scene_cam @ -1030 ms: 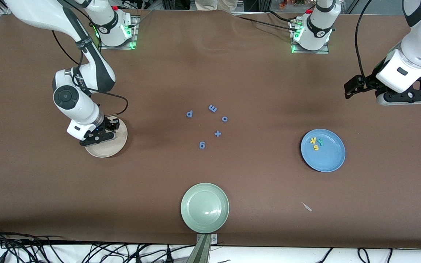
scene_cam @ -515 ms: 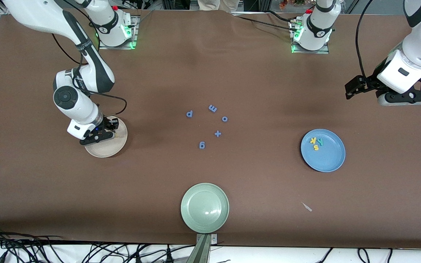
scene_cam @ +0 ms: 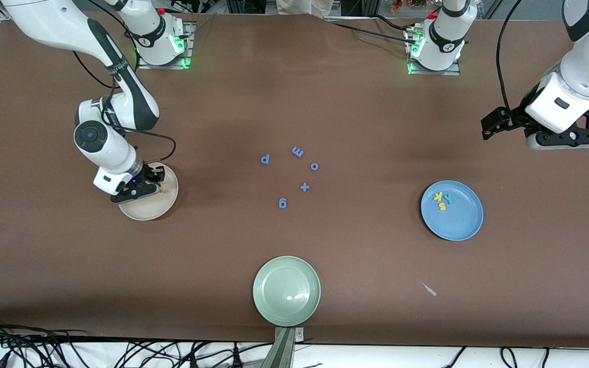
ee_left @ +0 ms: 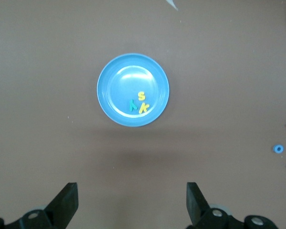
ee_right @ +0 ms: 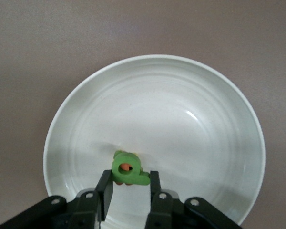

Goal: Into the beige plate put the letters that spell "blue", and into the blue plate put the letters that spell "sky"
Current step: 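Carry the green p over the white plate and release it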

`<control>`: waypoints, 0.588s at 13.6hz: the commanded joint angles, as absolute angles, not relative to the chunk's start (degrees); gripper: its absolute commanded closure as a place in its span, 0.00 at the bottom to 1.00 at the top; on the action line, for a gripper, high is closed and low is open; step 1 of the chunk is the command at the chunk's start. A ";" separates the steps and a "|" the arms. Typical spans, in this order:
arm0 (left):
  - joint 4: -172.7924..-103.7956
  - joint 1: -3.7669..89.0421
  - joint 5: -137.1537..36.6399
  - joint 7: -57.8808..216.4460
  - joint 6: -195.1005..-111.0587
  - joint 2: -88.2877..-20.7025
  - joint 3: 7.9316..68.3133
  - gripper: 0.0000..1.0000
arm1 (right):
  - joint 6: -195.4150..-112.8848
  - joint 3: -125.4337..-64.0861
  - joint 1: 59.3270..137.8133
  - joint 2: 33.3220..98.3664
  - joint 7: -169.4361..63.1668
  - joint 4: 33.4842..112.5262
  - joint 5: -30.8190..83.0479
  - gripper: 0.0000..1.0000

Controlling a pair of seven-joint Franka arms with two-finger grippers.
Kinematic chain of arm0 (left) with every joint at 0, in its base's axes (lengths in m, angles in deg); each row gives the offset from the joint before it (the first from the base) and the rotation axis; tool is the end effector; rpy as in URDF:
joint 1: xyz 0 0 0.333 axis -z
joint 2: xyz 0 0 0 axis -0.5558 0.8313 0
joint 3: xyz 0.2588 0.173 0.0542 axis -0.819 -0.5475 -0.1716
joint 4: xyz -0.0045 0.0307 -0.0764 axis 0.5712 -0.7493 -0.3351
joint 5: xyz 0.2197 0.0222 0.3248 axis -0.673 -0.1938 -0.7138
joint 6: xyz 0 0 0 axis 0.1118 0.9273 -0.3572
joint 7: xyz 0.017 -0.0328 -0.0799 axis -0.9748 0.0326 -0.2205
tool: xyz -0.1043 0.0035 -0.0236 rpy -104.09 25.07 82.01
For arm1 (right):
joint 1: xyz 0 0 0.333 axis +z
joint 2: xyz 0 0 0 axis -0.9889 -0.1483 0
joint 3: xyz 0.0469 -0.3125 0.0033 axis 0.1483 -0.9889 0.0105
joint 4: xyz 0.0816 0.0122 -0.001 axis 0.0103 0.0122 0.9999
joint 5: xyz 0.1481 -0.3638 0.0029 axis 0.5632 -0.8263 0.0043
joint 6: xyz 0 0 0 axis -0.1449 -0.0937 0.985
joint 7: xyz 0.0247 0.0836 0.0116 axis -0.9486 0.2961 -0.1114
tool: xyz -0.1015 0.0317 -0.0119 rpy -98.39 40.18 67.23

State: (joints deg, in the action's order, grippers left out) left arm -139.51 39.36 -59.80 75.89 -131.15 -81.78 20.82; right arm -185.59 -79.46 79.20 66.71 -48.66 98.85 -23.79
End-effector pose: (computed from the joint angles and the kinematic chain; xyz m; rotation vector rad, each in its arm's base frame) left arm 0.5422 -0.0612 0.5590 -3.1183 -0.0885 0.1088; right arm 0.5570 0.0784 0.2097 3.0449 0.4892 0.0095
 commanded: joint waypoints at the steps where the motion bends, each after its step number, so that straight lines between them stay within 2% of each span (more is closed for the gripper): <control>1: -138.43 39.48 -59.34 76.86 -127.42 -81.88 21.90 0.00 | -186.63 -79.12 78.57 67.16 -50.30 99.67 -22.42 0.78; 3: -138.51 39.65 -59.42 76.77 -127.41 -79.61 22.95 0.00 | -186.63 -79.12 78.57 67.07 -50.30 99.67 -22.42 0.75; 5: -139.04 39.65 -59.34 77.03 -127.06 -78.89 23.40 0.00 | -186.63 -79.12 78.57 67.16 -50.21 99.67 -22.42 0.48; 7: -138.52 39.83 -59.51 76.94 -127.23 -78.19 25.85 0.00 | -186.45 -79.20 78.57 67.33 -50.21 99.58 -22.42 0.30; 8: -138.43 39.83 -60.03 76.68 -128.02 -78.18 26.21 0.00 | -186.28 -79.20 78.57 67.42 -50.21 99.32 -22.42 0.28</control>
